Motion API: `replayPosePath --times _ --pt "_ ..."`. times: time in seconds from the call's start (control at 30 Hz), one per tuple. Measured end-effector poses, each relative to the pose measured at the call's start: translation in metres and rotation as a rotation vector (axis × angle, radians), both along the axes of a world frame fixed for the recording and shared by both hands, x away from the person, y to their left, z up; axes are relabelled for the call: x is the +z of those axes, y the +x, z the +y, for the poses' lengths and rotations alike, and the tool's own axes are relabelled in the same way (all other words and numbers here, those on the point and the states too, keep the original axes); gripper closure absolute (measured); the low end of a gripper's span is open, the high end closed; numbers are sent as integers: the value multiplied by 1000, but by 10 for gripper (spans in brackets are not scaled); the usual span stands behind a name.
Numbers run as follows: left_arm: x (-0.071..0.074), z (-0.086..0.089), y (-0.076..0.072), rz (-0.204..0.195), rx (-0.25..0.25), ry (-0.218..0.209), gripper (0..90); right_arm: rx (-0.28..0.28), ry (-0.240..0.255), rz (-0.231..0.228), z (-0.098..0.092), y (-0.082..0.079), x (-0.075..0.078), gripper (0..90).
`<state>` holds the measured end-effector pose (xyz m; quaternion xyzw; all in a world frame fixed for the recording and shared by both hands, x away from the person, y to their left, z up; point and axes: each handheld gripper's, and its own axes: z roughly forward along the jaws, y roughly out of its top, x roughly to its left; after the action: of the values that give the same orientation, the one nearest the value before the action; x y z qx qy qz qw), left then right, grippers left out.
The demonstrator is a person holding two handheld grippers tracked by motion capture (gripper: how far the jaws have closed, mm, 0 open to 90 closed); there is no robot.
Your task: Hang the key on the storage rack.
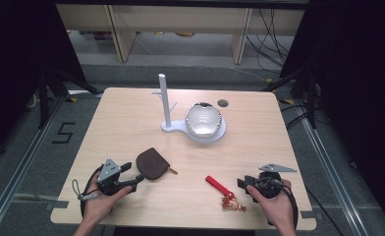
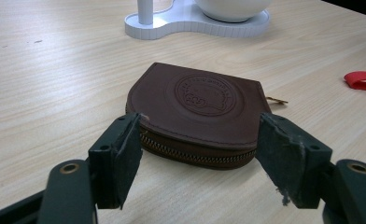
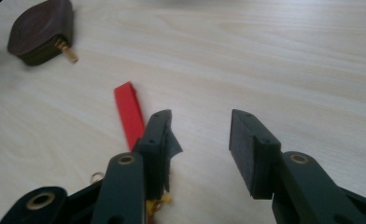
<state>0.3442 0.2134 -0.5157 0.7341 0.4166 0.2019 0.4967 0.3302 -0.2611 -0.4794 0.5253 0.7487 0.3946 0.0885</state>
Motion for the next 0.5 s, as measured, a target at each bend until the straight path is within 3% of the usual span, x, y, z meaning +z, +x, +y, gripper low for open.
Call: replayPosePath --times 0.03,0.1,0.17,0.2,0.3,0.37,0.43,0.5 --pt "0 -1 0 0 3 1 307 25 15 2 2 -1 1 590" --pt "0 -1 0 -1 -1 4 308 56 -3 13 4 -3 4 580" --pt "0 -1 1 3 1 7 309 70 0 56 8 -7 9 568" --pt "0 0 2 0 -7 0 309 79 -47 44 6 -6 9 566" --pt "0 0 1 0 5 6 309 138 -30 47 8 -8 9 562" --pt "0 1 1 1 9 3 309 135 -46 66 9 -10 10 555" --pt "0 1 0 0 4 8 308 149 -42 52 11 -10 10 552" --pt "4 -2 -2 -2 -14 20 306 153 -34 68 12 -9 10 548"
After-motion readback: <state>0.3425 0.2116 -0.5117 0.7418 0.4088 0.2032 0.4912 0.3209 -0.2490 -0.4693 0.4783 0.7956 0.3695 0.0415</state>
